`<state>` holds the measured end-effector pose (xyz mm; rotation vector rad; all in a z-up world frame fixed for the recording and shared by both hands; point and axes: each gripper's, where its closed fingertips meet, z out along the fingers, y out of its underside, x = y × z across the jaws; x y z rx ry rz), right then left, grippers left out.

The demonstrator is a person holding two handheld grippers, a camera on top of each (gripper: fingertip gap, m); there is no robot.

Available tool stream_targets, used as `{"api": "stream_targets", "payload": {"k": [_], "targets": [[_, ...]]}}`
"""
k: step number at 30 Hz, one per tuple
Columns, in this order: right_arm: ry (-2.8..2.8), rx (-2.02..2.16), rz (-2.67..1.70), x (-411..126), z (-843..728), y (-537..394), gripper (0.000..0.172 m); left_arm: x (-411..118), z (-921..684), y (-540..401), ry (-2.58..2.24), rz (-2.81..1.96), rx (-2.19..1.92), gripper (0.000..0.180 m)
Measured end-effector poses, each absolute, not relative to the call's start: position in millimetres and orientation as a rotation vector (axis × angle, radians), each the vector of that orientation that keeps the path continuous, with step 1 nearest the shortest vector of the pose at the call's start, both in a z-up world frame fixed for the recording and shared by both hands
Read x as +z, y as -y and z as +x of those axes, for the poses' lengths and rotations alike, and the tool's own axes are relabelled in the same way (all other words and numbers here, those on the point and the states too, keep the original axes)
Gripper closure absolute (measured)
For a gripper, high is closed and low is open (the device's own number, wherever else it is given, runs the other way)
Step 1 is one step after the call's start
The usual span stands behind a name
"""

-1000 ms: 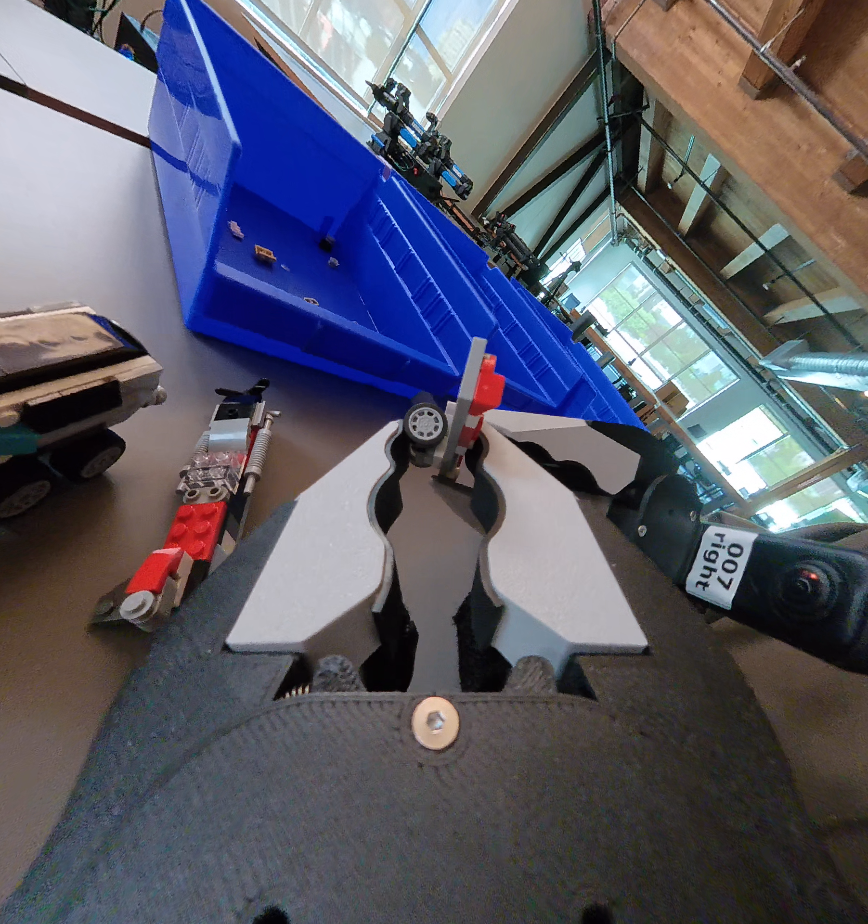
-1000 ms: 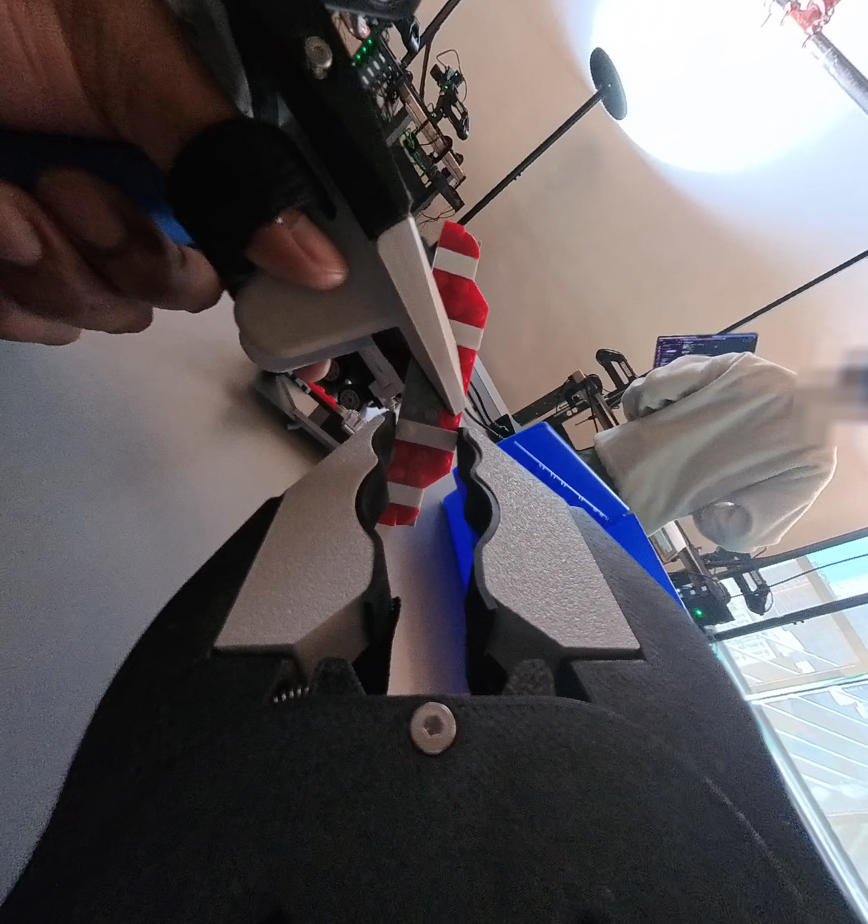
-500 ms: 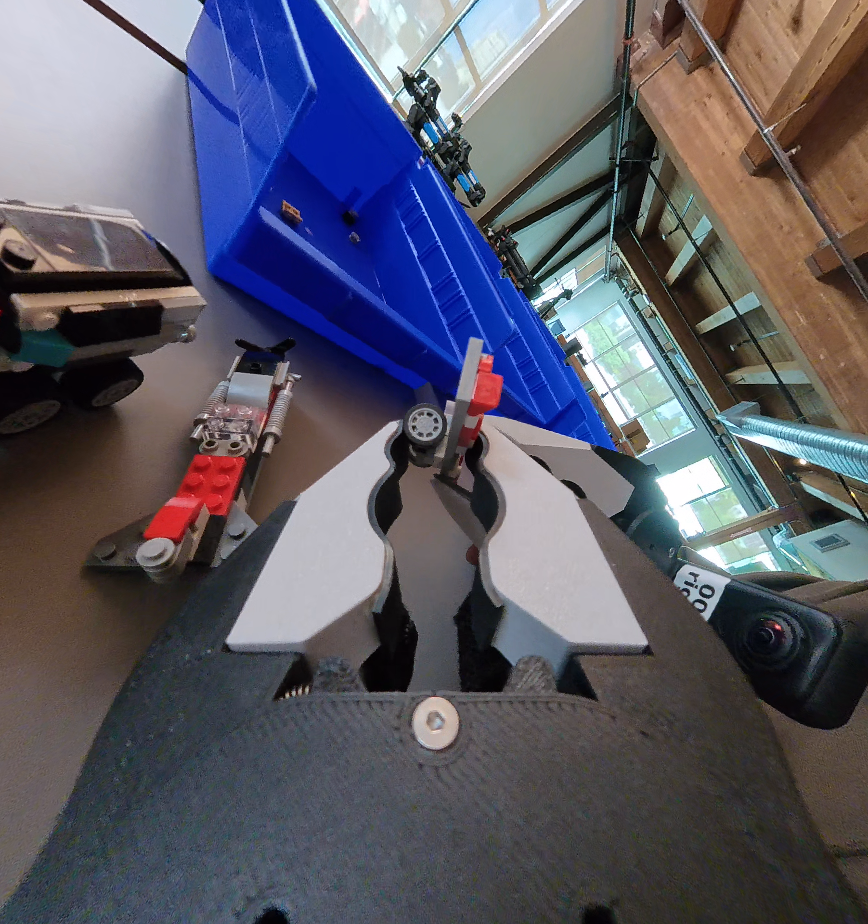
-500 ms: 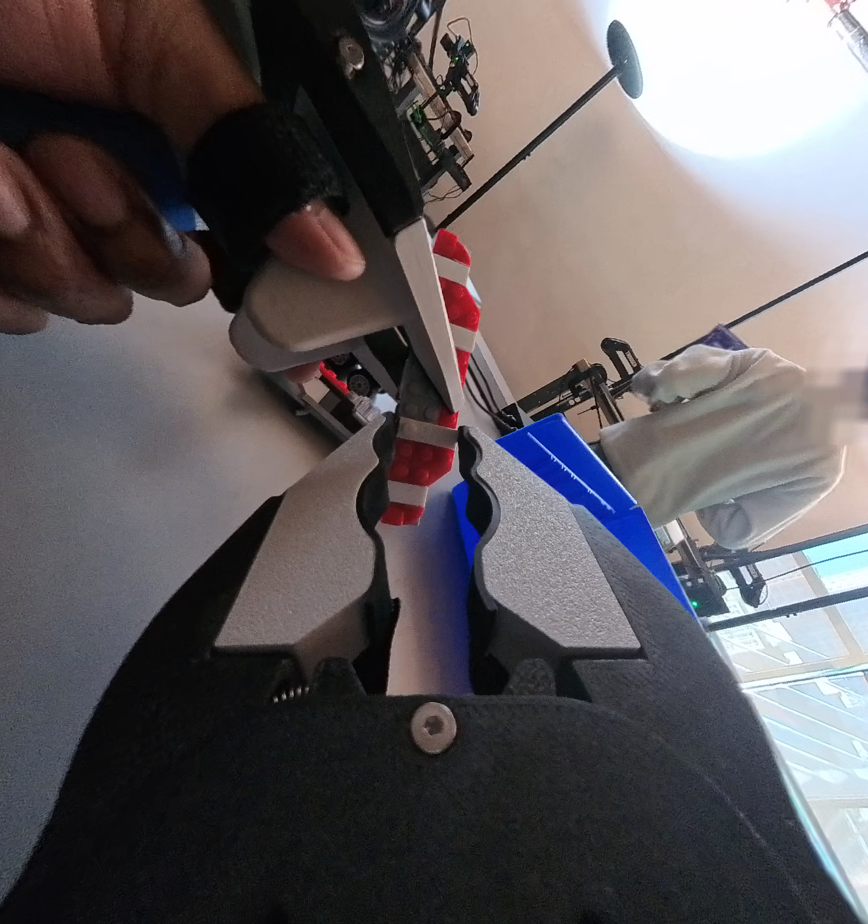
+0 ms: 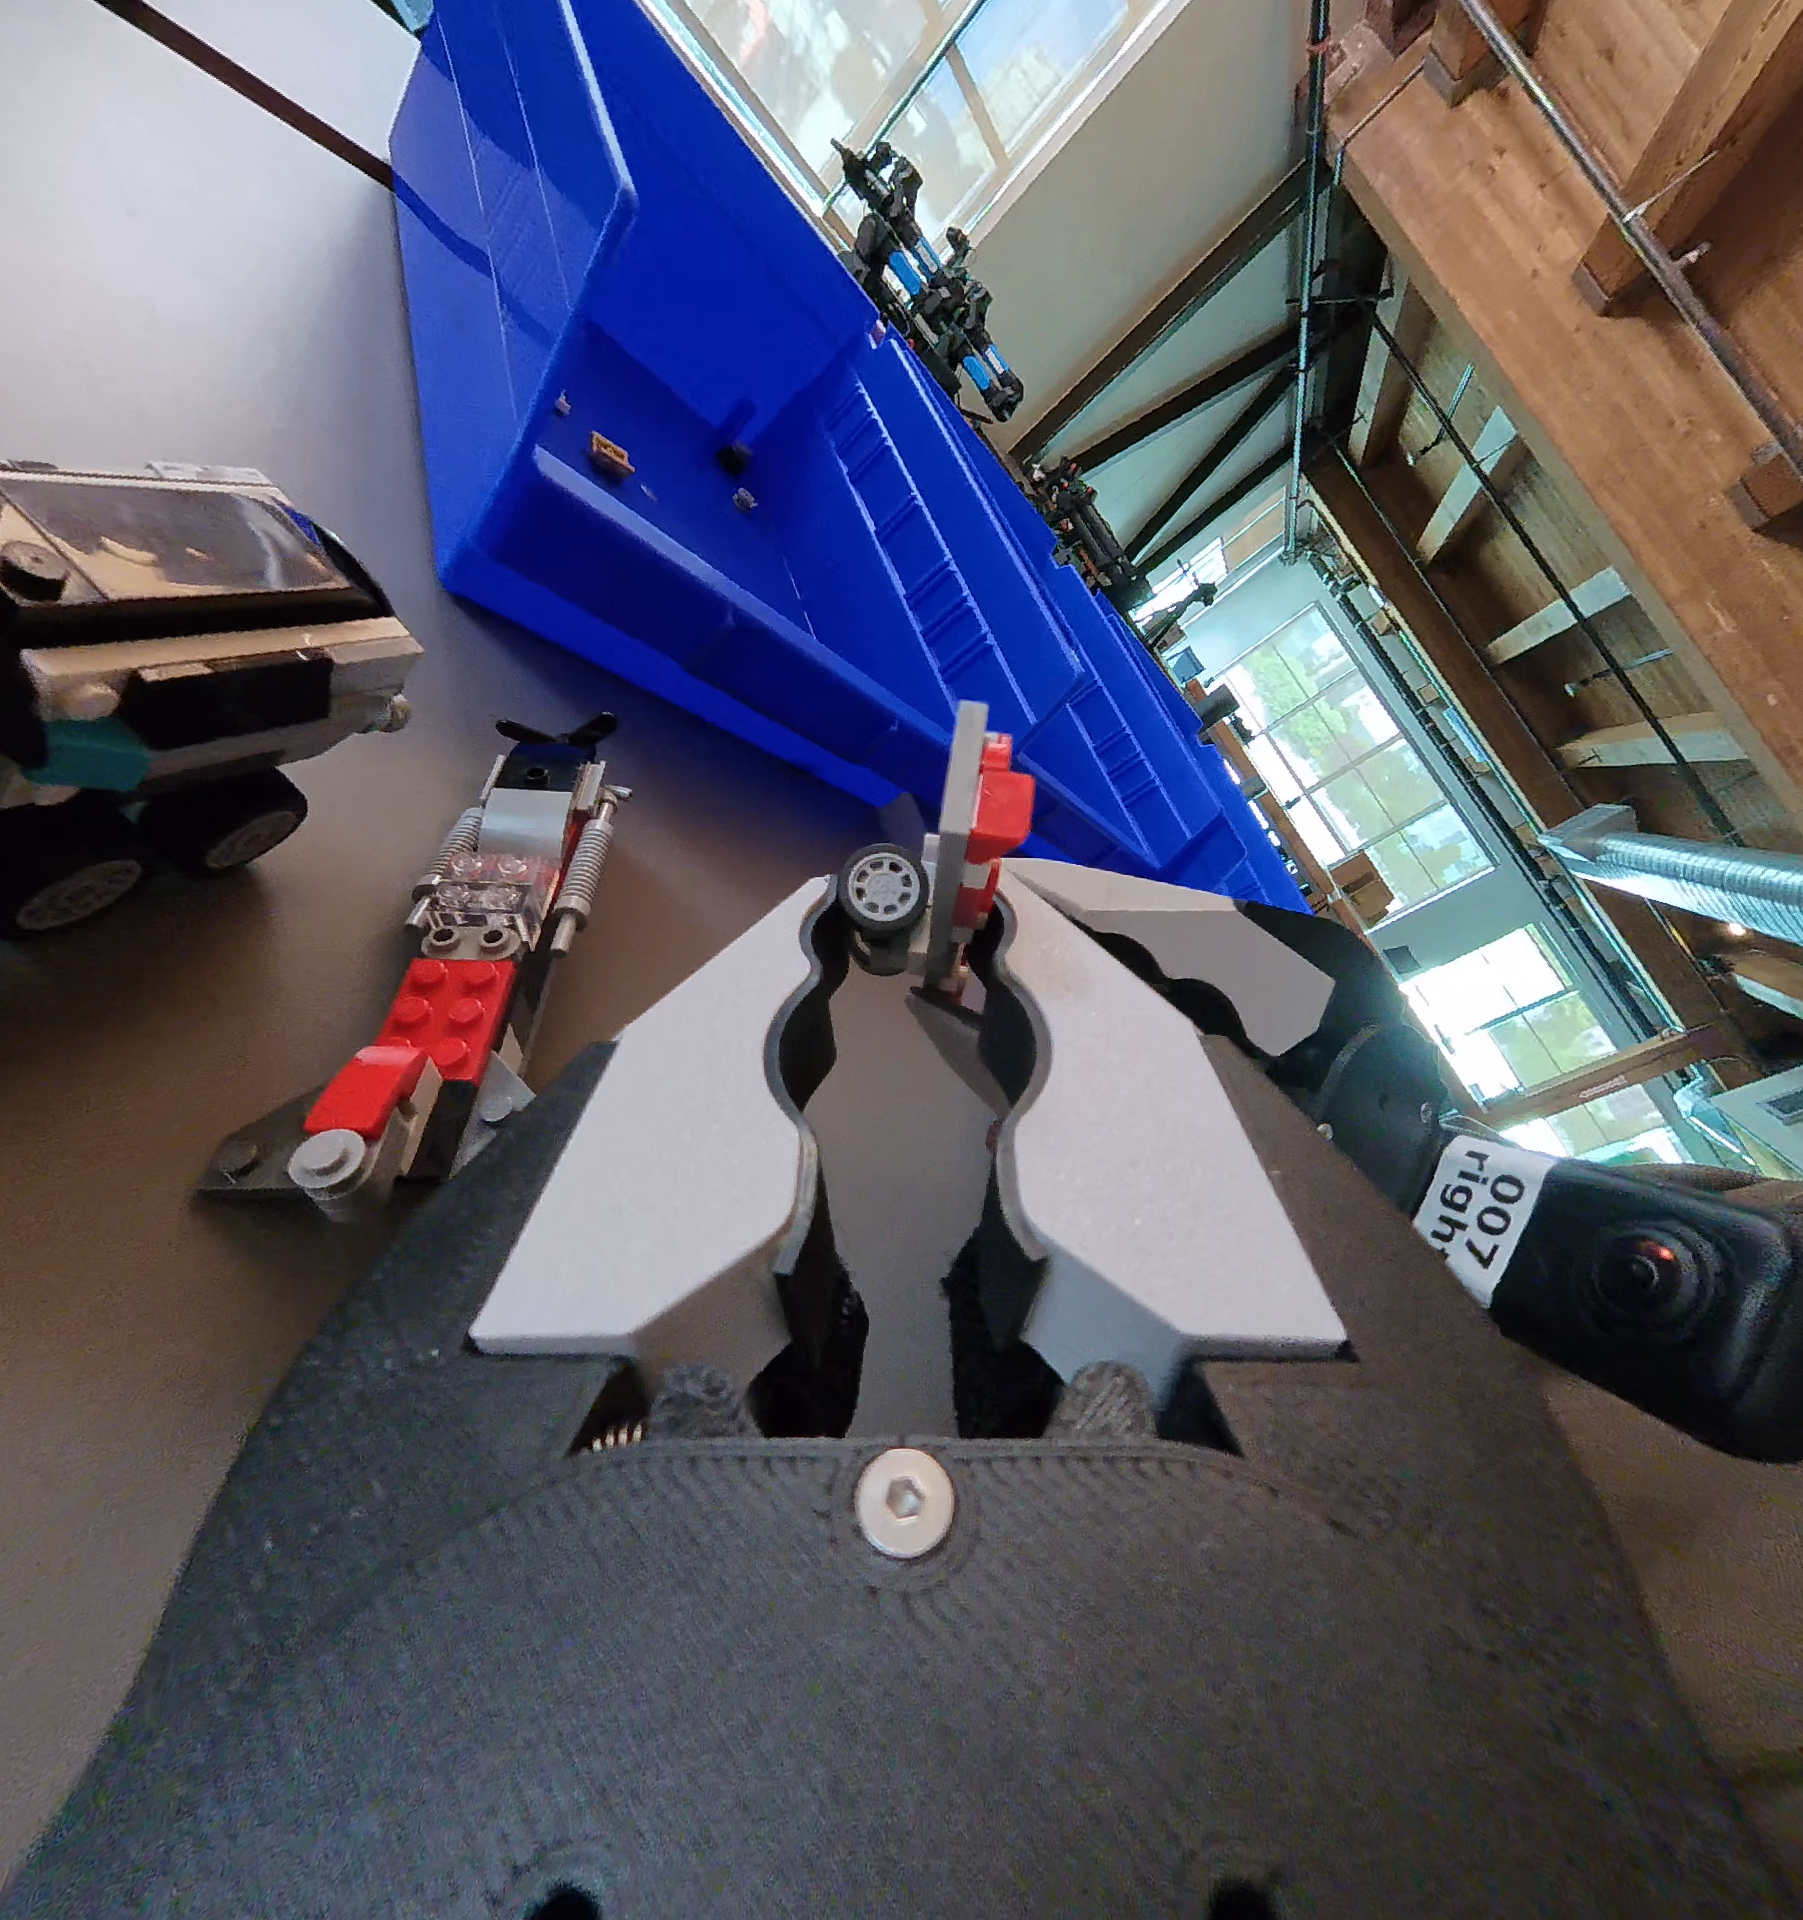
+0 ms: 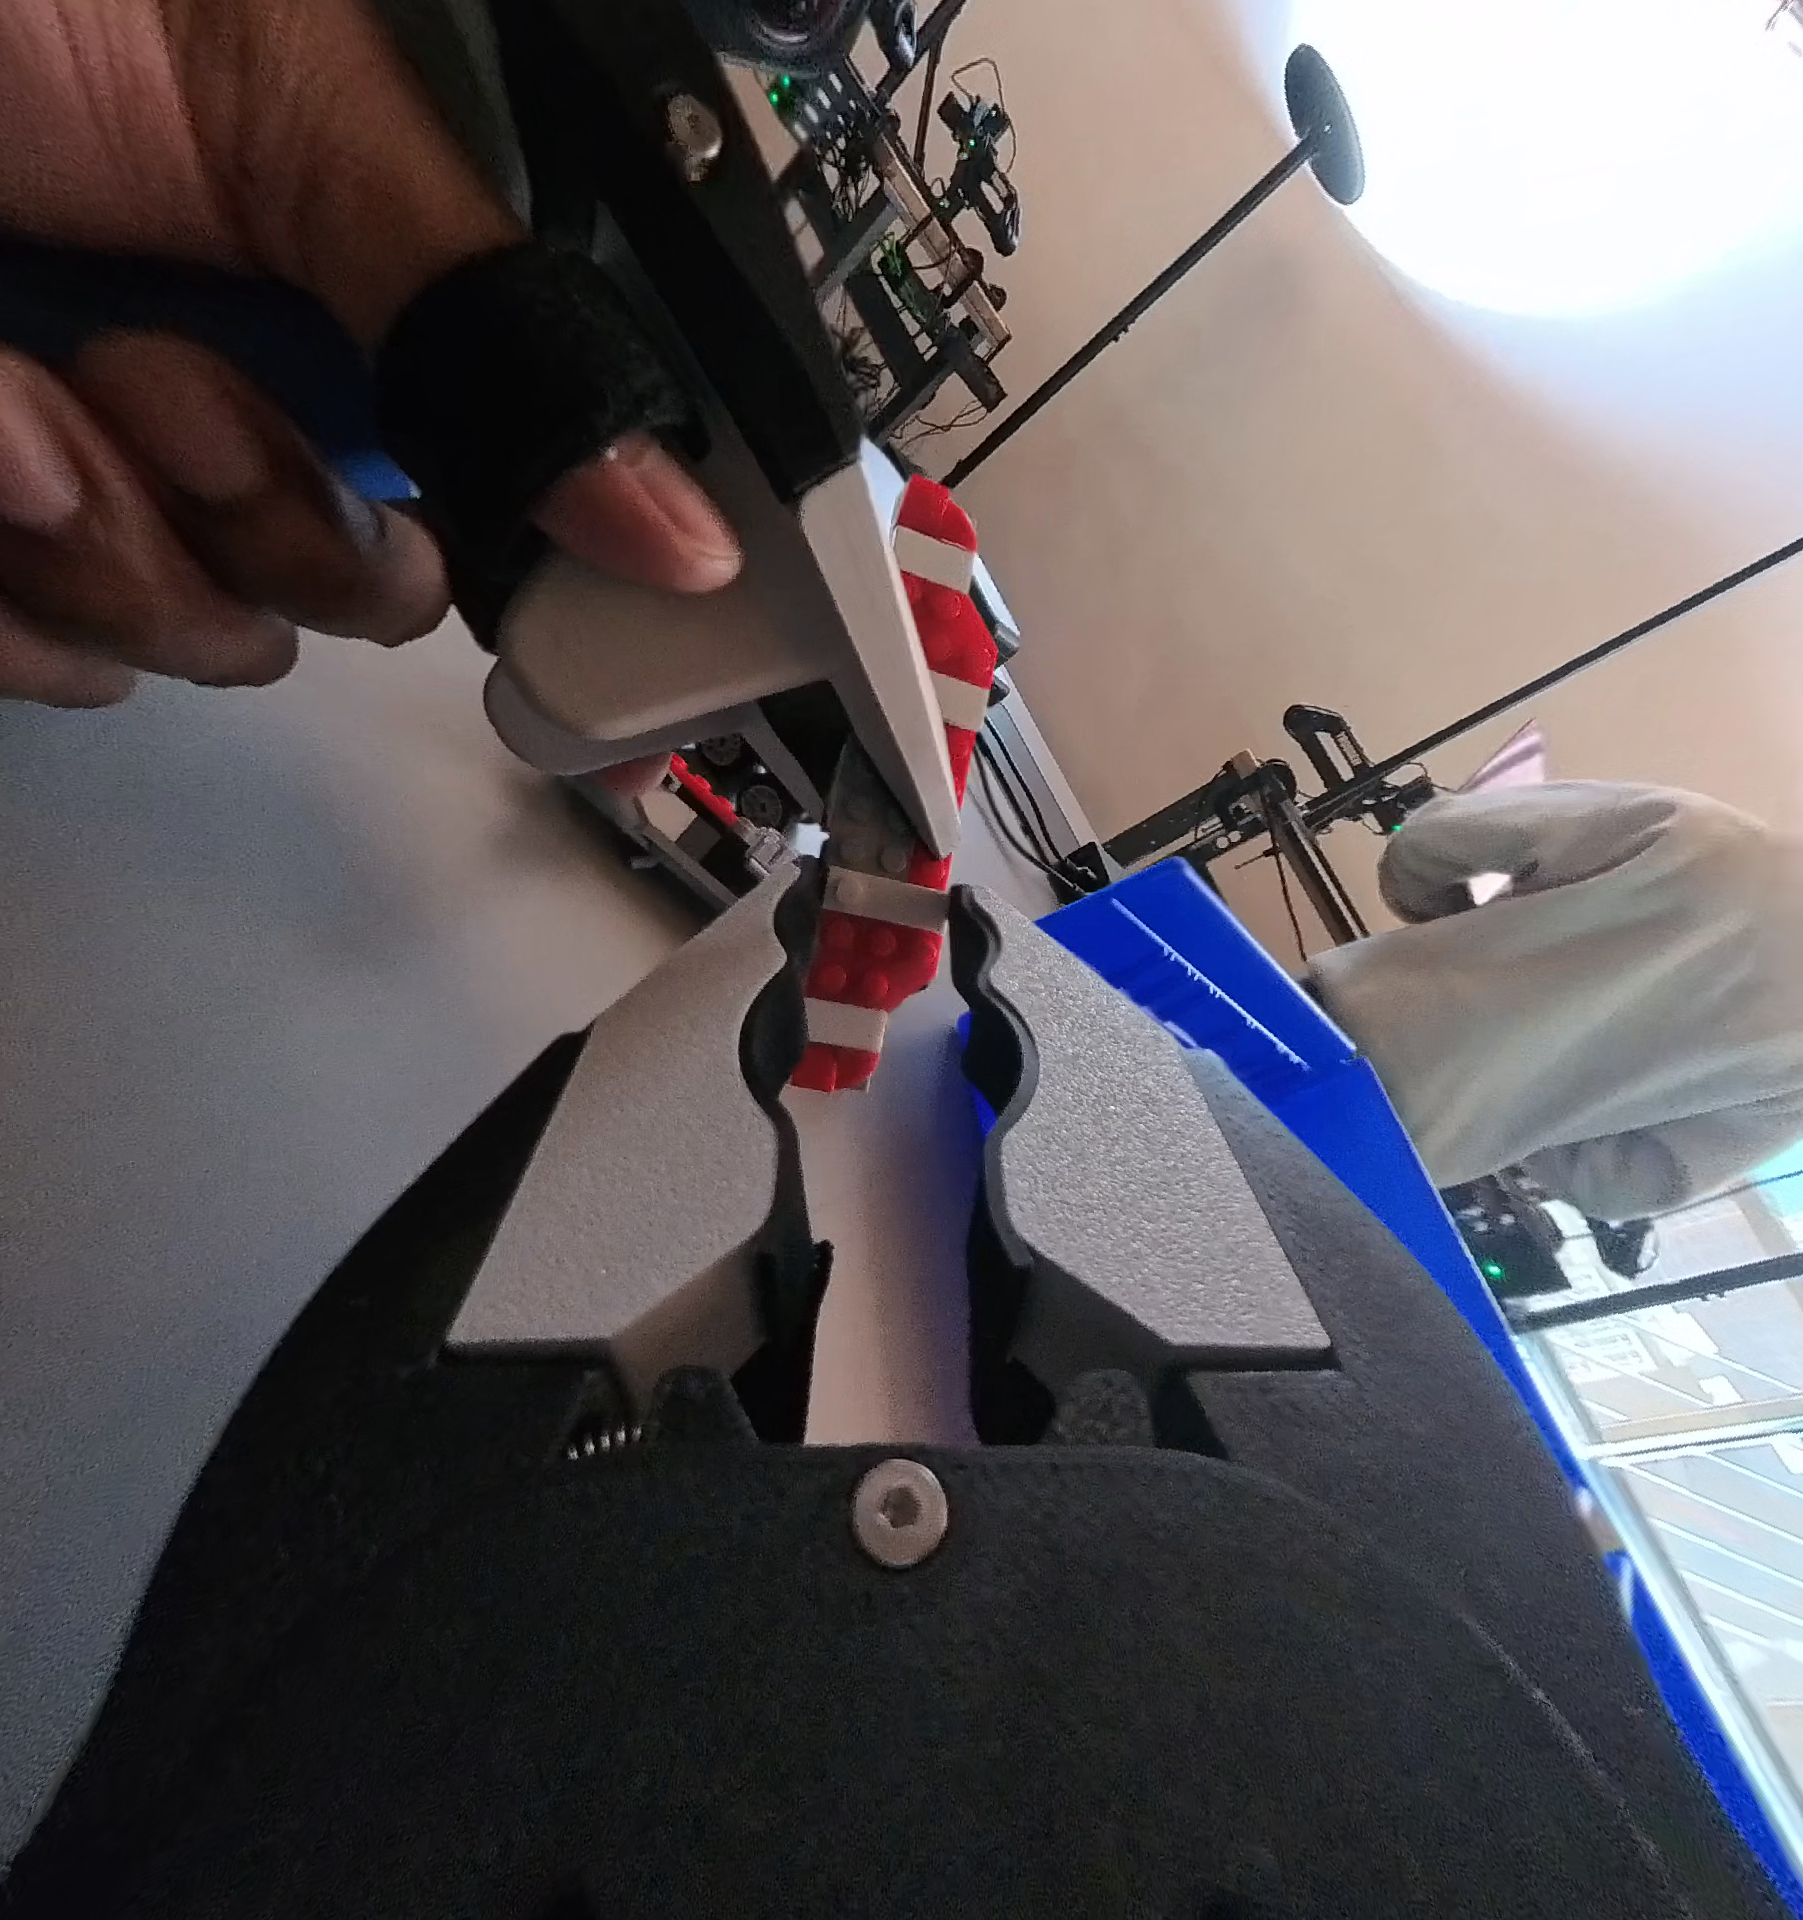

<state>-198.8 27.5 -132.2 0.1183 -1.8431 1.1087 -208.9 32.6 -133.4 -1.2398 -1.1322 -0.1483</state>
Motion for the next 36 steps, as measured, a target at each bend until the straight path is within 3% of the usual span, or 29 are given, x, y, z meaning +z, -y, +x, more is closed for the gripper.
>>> {"api": "stream_targets", "payload": {"k": [17,22,36], "targets": [[1.819,1.066,0.136,-132,-198,-28,0.146,-134,-208,-30,1.147,-1.203,-0.168,0.157],[1.89,1.125,0.024,-135,-209,-33,0.128,-115,-210,-25,1.015,-1.318,0.108,0.157],[1.87,1.129,0.063,-132,-204,-29,0.14,-118,-197,-44,0.907,-1.446,0.19,0.156]]}}
